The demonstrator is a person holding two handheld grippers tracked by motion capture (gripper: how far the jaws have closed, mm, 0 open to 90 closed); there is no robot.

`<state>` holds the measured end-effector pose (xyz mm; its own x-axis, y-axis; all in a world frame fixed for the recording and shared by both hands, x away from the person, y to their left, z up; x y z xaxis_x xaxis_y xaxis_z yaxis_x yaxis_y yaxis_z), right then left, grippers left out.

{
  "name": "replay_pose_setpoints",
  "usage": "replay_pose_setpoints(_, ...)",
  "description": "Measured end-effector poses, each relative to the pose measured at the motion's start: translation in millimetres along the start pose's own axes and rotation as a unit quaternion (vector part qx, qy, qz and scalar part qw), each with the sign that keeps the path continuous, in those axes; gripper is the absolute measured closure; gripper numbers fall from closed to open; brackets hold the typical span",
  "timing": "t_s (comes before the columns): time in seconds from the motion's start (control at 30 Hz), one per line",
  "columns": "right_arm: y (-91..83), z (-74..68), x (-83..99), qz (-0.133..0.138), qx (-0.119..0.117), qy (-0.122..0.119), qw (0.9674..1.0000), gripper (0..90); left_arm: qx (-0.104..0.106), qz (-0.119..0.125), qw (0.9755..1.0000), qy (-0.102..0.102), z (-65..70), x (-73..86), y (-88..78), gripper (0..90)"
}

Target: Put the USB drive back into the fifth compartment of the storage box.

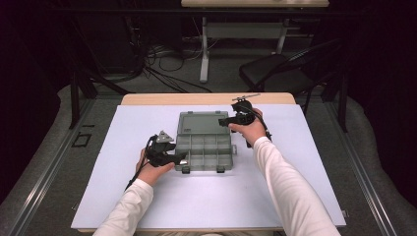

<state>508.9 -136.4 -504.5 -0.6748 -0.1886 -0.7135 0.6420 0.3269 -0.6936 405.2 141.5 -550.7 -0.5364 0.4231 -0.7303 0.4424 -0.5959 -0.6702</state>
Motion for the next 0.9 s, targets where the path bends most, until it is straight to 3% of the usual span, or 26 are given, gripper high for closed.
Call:
replay_pose_setpoints(0.2, 3.7, -1.9, 1.1, -0.001, -0.001, -0.004, 1.0000, 18.9, -0.008, -0.005, 0.9999, -0.005, -1.4, 4.7, 4.8, 40.7)
replay_pose_setpoints(0.3, 4.9, -1.8, 1.2, 0.001, -0.002, -0.002, 1.0000, 18.9, -0.023, -0.006, 0.9997, 0.000, -1.1, 6.7, 7.9, 40.5)
replay_pose_setpoints(0.43, 7.1, -1.0, 2.1, 0.000, -0.001, -0.002, 1.0000, 18.9, -0.020, -0.016, 0.9997, -0.004, -1.8, 9.8, 11.8, 42.4)
replay_pose_setpoints(0.6, 9.0, -0.2, 4.6, -0.009, 0.001, 0.000, 1.0000, 18.9, -0.032, -0.023, 0.9992, 0.006, 0.0, 12.1, 16.8, 43.5)
replay_pose_setpoints(0.9, 13.4, 7.2, 8.0, -0.013, 0.002, 0.009, 0.9999, 18.9, -0.036, -0.022, 0.9991, 0.002, -0.7, 14.8, 19.7, 45.4)
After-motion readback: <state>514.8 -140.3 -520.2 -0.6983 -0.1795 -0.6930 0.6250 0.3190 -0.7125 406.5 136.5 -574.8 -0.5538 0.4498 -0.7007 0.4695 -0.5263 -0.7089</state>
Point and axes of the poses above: each handheld gripper's, and its own axes: y roughly forward along the jaws, x roughly out of its underside, z roughly to its right, the point moved 2 cm from there along y, roughly forward along the jaws, and after that the axes turned 7 degrees about x, right-handed, at the moved point
